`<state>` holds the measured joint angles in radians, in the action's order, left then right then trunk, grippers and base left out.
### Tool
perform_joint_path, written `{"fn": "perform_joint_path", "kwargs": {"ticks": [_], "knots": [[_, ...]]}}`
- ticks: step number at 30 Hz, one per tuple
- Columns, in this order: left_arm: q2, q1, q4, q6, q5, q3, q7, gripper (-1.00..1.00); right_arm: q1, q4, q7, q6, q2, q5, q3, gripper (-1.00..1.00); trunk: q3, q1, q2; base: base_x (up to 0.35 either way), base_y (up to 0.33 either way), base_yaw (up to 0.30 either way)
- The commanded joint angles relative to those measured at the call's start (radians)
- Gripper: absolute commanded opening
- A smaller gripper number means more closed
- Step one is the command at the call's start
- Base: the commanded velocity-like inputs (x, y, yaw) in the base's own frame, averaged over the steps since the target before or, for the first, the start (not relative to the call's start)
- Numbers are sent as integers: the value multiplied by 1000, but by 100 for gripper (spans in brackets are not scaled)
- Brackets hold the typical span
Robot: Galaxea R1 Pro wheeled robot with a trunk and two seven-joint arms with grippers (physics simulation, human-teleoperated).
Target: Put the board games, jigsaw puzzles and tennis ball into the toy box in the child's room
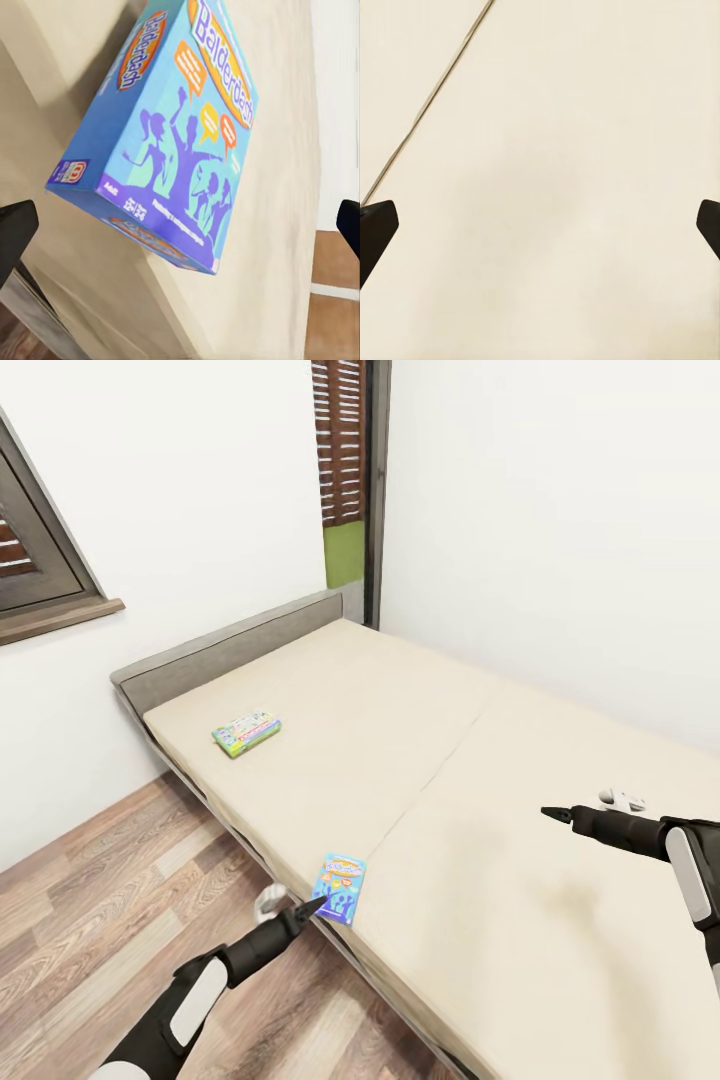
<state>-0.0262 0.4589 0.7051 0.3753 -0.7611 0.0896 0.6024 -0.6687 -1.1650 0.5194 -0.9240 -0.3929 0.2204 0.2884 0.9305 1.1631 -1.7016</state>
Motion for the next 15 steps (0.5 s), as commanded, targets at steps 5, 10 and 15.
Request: {"fn": "perform_joint_path", "kwargs": {"ticks": [5, 10, 15], "knots": [[-10, -7, 1, 4, -11, 1, 36, 100, -1, -1, 4, -6, 0, 0, 1, 100, 1, 0, 0, 0, 0, 0], [-14, -9, 2, -3, -12, 0, 55, 100, 0, -1, 4, -6, 0, 0, 1, 100, 1, 0, 0, 0, 0, 0], [-18, -12, 1, -12, -12, -1, 71, 100, 0, -1, 4, -6, 0, 0, 1, 100, 3, 0, 0, 0, 0, 0]]}}
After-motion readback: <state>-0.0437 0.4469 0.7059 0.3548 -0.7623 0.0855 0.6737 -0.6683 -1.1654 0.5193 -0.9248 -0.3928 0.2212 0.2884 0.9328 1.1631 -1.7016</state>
